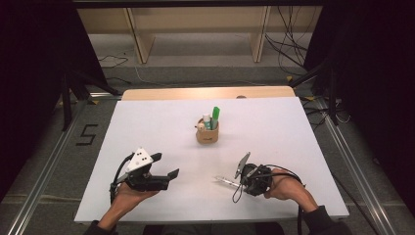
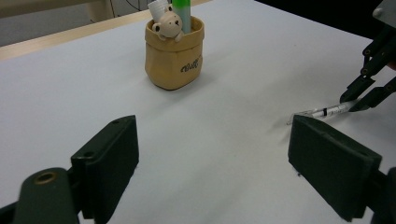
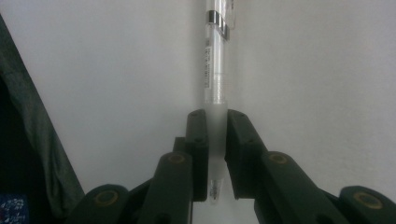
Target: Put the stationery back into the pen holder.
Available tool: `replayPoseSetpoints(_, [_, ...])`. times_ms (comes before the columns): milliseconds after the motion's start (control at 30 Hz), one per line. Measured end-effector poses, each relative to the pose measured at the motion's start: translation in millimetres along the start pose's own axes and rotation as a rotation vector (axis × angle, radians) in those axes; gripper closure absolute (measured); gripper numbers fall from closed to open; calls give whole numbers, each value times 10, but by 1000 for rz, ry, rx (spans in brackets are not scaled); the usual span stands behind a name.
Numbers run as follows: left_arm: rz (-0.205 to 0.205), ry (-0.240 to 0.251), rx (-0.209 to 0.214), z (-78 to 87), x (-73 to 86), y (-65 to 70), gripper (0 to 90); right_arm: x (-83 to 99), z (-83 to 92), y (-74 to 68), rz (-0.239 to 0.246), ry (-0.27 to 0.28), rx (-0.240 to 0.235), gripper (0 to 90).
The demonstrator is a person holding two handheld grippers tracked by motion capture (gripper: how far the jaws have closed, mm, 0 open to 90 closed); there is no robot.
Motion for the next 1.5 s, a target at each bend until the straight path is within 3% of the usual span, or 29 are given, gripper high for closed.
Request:
replayPoseSetpoints(667, [-2, -2, -9, 6, -10, -18, 157, -307, 165, -122, 110, 167, 159, 805])
replayPoseSetpoints(833, [4, 5, -10, 20, -31, -34, 157, -371, 173, -175, 136, 188, 187, 805])
replayPoseSetpoints(1033, [5, 20, -12, 44, -92, -50, 157, -440, 156, -244, 190, 177, 177, 805])
replayPoseSetpoints(1233, [-8, 37, -5, 51, -176, -10, 157, -505, 147, -310, 211, 173, 162, 805])
replayPoseSetpoints(1500, [-35, -4, 36, 5, -252, 86, 157, -559, 148, -380, 252, 171, 206, 805])
Point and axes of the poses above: each handheld gripper's, and its own axes: z roughly backward along the jaws, x roughly out of its underside, y roughly to its right, the point moved 5 cm from there along -z, roughly forward along the jaws, and after that the axes turned 6 degrees about z, right-handed, at the moved point
